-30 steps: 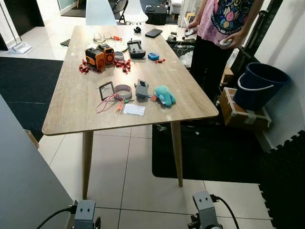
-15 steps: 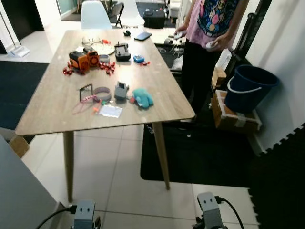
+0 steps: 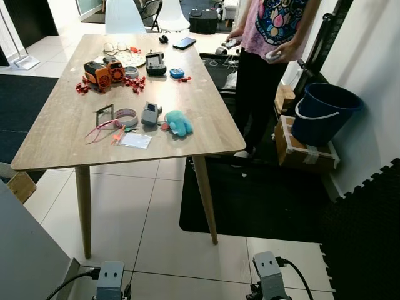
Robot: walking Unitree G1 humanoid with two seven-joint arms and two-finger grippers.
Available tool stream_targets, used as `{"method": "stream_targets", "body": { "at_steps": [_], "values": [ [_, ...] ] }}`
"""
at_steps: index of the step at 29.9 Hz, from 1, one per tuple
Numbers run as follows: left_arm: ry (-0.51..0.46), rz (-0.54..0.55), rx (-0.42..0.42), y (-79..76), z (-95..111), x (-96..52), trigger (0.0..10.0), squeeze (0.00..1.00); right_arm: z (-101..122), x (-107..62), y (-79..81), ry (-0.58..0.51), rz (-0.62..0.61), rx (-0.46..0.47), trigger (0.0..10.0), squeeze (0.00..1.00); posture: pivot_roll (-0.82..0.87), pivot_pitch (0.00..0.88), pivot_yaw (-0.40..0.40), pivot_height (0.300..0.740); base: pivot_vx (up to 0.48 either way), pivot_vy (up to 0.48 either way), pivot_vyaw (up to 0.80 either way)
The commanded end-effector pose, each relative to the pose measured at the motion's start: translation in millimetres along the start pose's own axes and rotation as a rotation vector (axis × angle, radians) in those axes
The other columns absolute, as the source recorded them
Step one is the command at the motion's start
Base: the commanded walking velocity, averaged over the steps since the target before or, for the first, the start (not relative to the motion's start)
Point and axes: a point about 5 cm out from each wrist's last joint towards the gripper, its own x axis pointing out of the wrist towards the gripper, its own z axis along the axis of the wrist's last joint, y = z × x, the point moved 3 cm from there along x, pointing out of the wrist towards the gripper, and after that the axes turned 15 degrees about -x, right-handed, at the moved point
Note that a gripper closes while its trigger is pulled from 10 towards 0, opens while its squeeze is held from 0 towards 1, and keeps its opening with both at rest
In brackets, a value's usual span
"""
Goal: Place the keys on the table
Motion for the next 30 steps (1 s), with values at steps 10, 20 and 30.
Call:
{"method": "stream_targets", "body": {
  "at_steps": [10,20,30],
  "values": [
    [0.022,-0.012,0.046,0.6,-3.4,-1.3,10.0,0.0,-1.9,-0.5,0.5,0.005,-0.004,0.005,10.0,0.0,0.07,0.089,-0.034,0.74,0.0,-0.361,0.0],
    [0.023,0.01,0.006,2.2,-3.8,-0.9,10.0,0.0,-3.0,-0.8,-1.5,0.01,-0.008,0.008,10.0,0.0,0.06,0.086,-0.031,0.74,0.0,-0.096,0.0],
    [0.027,0.004,0.007,2.5,-3.3,-0.5,10.0,0.0,-2.5,-0.7,-1.1,0.008,-0.008,0.008,10.0,0.0,0.07,0.088,-0.031,0.74,0.0,0.0,0.0]
  ]
}}
